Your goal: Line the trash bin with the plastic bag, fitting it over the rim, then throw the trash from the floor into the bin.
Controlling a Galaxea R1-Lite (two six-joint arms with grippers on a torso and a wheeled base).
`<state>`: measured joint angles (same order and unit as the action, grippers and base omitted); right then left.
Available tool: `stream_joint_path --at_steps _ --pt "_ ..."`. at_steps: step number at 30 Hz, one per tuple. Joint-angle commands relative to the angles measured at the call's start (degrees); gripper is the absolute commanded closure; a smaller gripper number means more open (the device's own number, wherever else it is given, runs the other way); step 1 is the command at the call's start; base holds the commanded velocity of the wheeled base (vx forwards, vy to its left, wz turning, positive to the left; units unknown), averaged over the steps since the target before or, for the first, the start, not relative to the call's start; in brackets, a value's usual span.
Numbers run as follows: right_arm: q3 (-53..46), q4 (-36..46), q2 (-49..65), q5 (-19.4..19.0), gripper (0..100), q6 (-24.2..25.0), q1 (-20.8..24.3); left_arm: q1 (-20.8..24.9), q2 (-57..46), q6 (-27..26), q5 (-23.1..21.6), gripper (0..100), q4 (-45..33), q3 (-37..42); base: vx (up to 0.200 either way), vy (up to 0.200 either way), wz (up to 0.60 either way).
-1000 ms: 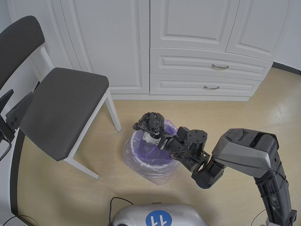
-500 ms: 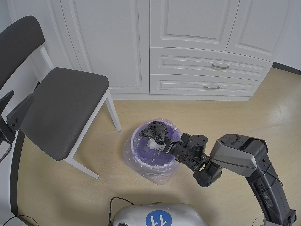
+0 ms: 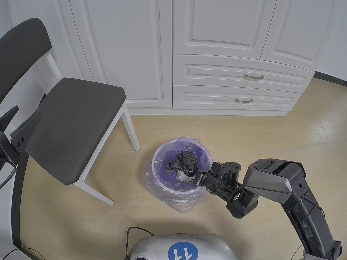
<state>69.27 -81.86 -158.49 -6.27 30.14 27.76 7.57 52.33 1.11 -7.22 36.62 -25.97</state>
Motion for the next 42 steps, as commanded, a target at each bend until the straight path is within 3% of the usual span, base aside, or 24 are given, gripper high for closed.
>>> stream_joint_path --at_steps 1,3,5,15,28,37,38,42 --pt "-4.3 0.4 3.0 -2.5 100 -0.3 -0.2 0.0 0.2 0.0 0.0 0 0.0 0.0 0.0 0.0 0.0" --pt "-7.0 2.7 5.3 -5.4 100 -0.1 -0.2 0.0 0.2 0.0 0.0 0 0.0 0.0 0.0 0.0 0.0" --pt "-6.9 3.7 5.6 -6.0 100 0.1 -0.2 0.0 0.2 0.0 0.0 0 0.0 0.0 0.0 0.0 0.0" --pt "-0.7 -0.8 0.9 -5.4 100 1.3 -0.2 0.2 0.3 0.0 0.0 0 -0.1 0.3 0.0 0.0 0.0" --pt "6.4 7.3 -0.6 -5.7 100 3.8 -1.9 0.4 1.5 -0.1 0.0 0 -0.1 0.5 0.0 0.0 0.0" --pt "5.4 7.0 -0.3 -5.3 100 3.2 -1.7 0.4 0.8 -0.1 0.0 0 0.0 0.3 0.0 0.0 0.0" --pt "5.3 7.0 0.3 -5.3 0 3.3 -1.3 0.4 0.8 -0.1 0.0 0 0.0 0.3 0.0 0.0 0.0" --pt "4.8 5.6 1.6 -5.2 0 3.8 -1.3 0.4 0.8 -0.1 0.0 0 0.0 0.3 0.0 0.0 0.0"
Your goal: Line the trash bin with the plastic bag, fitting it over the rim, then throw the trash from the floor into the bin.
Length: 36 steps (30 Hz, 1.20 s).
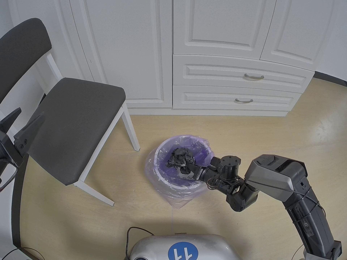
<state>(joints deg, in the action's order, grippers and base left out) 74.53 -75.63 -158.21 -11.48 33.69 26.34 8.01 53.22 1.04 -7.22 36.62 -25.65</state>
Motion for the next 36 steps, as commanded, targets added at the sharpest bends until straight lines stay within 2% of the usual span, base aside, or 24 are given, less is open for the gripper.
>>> stream_joint_path --at_steps 1,10,18,21,26,30,33,36 --pt "-1.8 -2.9 1.7 0.2 0 0.2 0.1 0.0 -0.1 0.0 0.0 0 0.0 0.1 0.0 0.0 0.0" --pt "-2.5 -4.9 1.9 0.4 0 0.1 0.1 0.0 -0.1 0.0 0.0 0 0.0 0.1 0.0 0.0 0.0" --pt "-9.1 -6.7 9.7 0.5 0 -1.3 -0.1 0.1 0.6 -0.1 -0.1 0 -0.1 0.9 0.0 0.0 0.0" --pt "-11.8 -6.5 12.9 0.5 0 -4.9 -0.9 1.7 1.1 -1.7 0.0 0 -0.1 1.8 0.0 0.0 0.0" --pt "-14.6 -5.1 18.1 0.5 0 -14.8 -3.9 8.7 3.1 -4.8 0.4 0 0.0 4.6 0.0 0.0 0.0" --pt "-15.8 0.7 22.2 1.5 0 -20.2 -6.4 12.1 3.5 -4.4 0.6 0 -0.8 5.3 0.0 0.0 0.0" --pt "-16.2 10.2 25.8 7.4 0 -26.5 -8.6 16.1 5.8 -4.3 1.2 0 -0.9 6.5 0.0 0.0 0.0" --pt "-16.6 14.5 27.8 11.4 0 -30.1 -9.4 19.5 7.9 -4.3 4.8 0 -1.0 7.2 0.0 0.0 0.0"
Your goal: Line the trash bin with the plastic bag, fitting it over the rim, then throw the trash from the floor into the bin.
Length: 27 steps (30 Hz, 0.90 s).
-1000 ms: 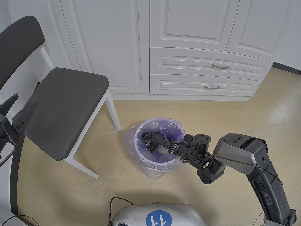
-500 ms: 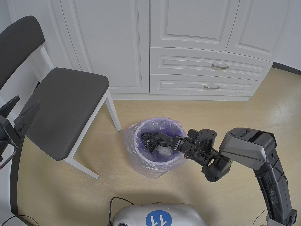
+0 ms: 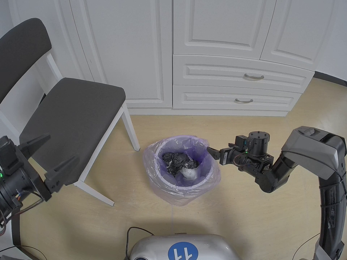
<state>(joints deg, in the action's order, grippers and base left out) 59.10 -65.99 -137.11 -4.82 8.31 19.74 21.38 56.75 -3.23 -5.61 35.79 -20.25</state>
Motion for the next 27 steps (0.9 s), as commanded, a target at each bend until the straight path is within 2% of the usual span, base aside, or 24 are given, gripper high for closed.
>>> stream_joint_path --at_steps 1,2,3,4,7,8,10,12,15,16,17,19,24,27 --pt "-1.2 5.1 6.9 4.8 0 -4.8 -2.9 6.3 4.6 -0.1 3.4 0 -0.2 1.8 0.0 0.0 0.0" --pt "-2.3 6.2 8.4 5.4 0 -5.7 -3.0 8.9 7.9 0.2 7.6 0 0.0 2.0 0.0 0.0 0.0" --pt "-2.6 6.2 8.9 5.5 0 -5.8 -3.2 9.2 8.7 0.2 8.7 0 0.2 1.9 0.0 0.0 0.0" --pt "-3.8 6.4 10.4 5.7 0 -6.4 -3.7 9.9 11.6 0.9 12.5 0 0.9 1.6 0.0 0.0 0.0" --pt "-6.9 6.2 13.2 8.2 0 -9.6 -4.9 9.9 13.7 2.1 16.3 0 0.9 1.3 0.0 0.0 0.0" --pt "-9.5 5.5 14.9 12.5 0 -12.9 -6.6 9.9 13.7 2.7 17.5 0 0.9 0.9 0.0 0.0 0.0" --pt "-12.3 3.9 16.6 17.3 0 -15.0 -8.3 9.5 13.2 3.5 17.6 0 1.0 0.5 0.0 0.0 0.0" --pt "-16.2 -0.9 19.3 20.3 0 -14.8 -9.9 8.1 12.2 3.5 17.4 0 1.9 0.5 0.0 0.0 0.0" --pt "-23.6 -11.9 23.1 19.9 0 -13.1 -12.0 4.6 10.2 1.1 17.3 0 6.0 1.5 0.0 0.0 0.0" --pt "-23.9 -12.3 23.2 19.9 0 -12.9 -12.1 4.5 10.1 0.9 17.3 0 6.1 1.5 0.0 0.0 0.0" --pt "-28.5 -19.3 24.6 19.7 0 -11.9 -13.2 2.4 8.5 -0.7 17.4 0 8.8 2.2 0.0 0.0 0.0" --pt "-32.2 -24.0 26.0 19.6 0 -11.8 -14.9 0.7 5.9 -0.7 17.0 0 10.8 2.7 0.0 0.0 0.0" --pt "-38.4 -24.0 31.0 19.4 0 -11.6 -17.8 -2.2 2.8 -0.5 15.9 0 11.1 2.4 0.0 0.0 0.0" --pt "-40.4 -24.0 31.0 18.4 0 -11.5 -17.2 -5.9 3.6 -0.5 15.9 0 11.2 2.8 0.0 0.0 0.0"
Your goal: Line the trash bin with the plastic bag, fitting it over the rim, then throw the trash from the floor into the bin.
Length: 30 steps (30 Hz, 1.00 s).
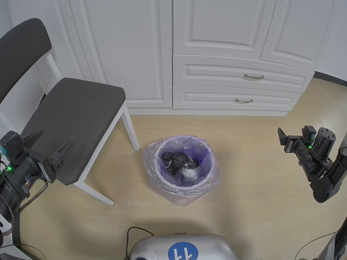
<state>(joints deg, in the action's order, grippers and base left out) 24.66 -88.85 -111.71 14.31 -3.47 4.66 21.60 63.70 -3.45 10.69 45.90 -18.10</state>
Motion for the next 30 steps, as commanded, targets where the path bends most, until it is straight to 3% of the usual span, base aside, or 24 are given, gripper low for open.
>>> stream_joint_path --at_steps 1,7,12,16,19,30 --pt "-6.0 -1.2 5.4 -1.0 0 0.3 -1.8 -6.6 -3.2 -0.1 -0.4 0 1.1 0.8 0.0 0.0 0.0" --pt "-5.5 -1.2 1.4 -1.3 0 5.8 4.8 -6.8 1.3 4.6 -0.7 0 3.1 0.9 0.0 0.0 0.0" --pt "-2.1 -1.2 -3.3 -0.3 0 6.6 6.4 -6.9 11.8 4.9 -0.6 0 17.1 1.7 0.0 0.0 0.0" --pt "1.9 -1.2 -4.7 3.1 0 8.7 7.0 -8.1 25.9 4.6 -0.5 0 37.3 2.6 0.0 0.0 0.0" --pt "3.9 -1.2 -5.3 4.0 0 9.9 7.4 -9.8 32.2 4.1 -0.2 0 42.5 1.8 0.0 0.0 0.0" --pt "6.9 -1.2 -1.2 10.4 0 10.9 12.3 -12.8 31.3 4.6 -0.1 0 42.2 0.7 0.0 0.0 0.0"
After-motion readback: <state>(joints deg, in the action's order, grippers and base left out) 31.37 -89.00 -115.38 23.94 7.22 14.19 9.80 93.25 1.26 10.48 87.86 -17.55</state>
